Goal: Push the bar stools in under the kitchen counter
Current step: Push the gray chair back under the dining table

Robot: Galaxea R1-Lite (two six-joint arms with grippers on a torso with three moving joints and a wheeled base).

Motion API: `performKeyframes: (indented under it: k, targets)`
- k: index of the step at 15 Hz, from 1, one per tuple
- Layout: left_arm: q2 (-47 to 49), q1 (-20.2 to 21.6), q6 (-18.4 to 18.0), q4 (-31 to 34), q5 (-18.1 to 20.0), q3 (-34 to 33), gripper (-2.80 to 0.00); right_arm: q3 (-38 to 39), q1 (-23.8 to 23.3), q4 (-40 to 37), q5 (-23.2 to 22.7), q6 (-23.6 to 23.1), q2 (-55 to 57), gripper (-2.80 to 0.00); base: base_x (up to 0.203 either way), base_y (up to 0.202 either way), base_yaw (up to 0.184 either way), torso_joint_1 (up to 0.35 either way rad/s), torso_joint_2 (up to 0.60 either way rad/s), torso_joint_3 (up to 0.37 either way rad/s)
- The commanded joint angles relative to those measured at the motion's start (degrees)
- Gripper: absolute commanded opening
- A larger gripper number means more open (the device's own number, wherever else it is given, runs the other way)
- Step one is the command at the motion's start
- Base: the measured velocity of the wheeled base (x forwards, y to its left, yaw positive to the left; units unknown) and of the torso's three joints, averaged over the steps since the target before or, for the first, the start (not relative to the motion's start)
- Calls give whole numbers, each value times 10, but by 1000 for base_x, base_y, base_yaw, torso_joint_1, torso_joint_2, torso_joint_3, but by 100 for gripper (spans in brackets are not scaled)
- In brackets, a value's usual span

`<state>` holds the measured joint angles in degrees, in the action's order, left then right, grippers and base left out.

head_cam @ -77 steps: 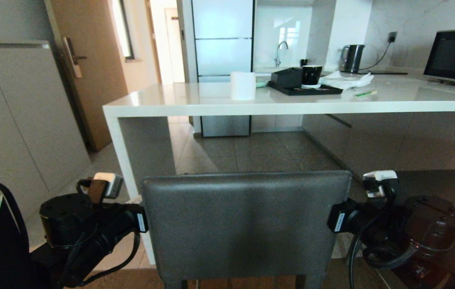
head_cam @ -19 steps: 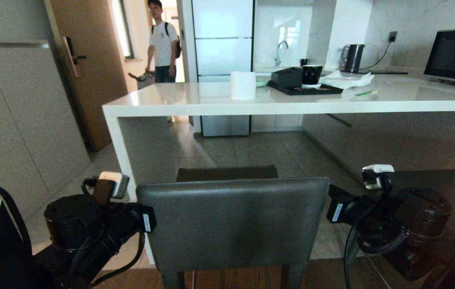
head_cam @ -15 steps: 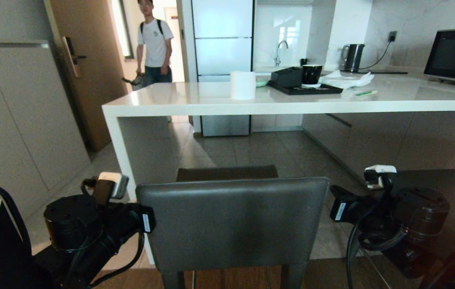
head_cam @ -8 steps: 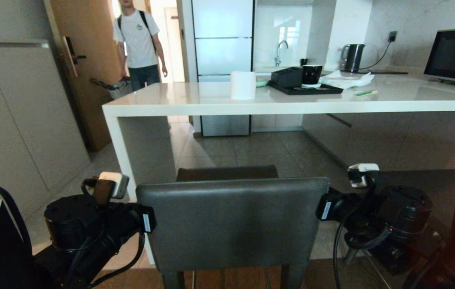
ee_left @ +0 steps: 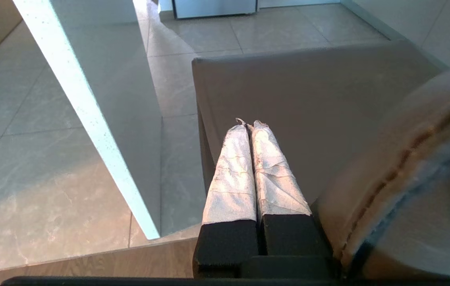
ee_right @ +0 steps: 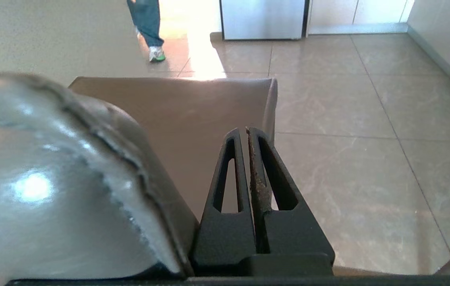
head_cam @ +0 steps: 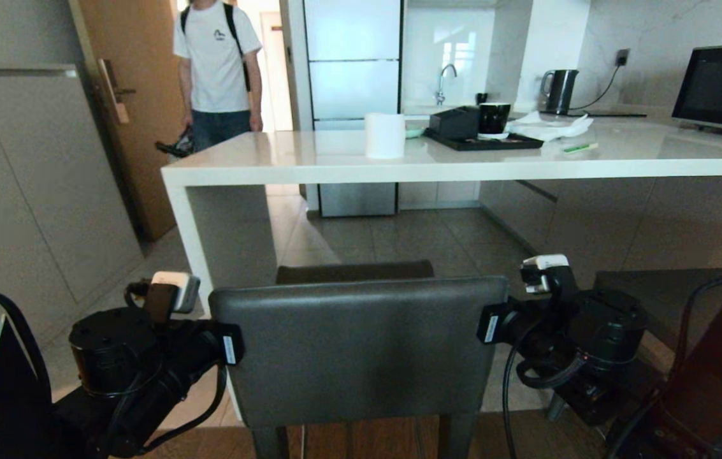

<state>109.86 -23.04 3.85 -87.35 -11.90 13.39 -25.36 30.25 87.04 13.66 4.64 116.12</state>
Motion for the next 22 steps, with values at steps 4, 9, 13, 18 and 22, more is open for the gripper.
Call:
performKeyframes:
  k: [4, 9, 13, 18, 22]
  targets:
    - [5, 1, 0, -3, 0, -1, -280, -11, 2, 6, 0, 0, 20, -280, 0, 0, 0, 0, 0, 0]
    - [11, -1, -1, -3, -1, -3, -280, -14, 2, 6, 0, 0, 28, -280, 0, 0, 0, 0, 0, 0]
    - [12, 0, -1, -3, -2, -4, -280, -16, 2, 6, 0, 0, 35, -280, 169, 0, 2, 1, -1, 5]
    - [12, 0, -1, -3, -2, -4, -280, -14, 4, 6, 0, 0, 35, -280, 186, 0, 1, 2, 3, 6]
    - [16, 1, -1, -3, -2, -3, -280, -14, 12, 6, 1, -1, 35, -280, 185, 0, 2, 7, 1, 4]
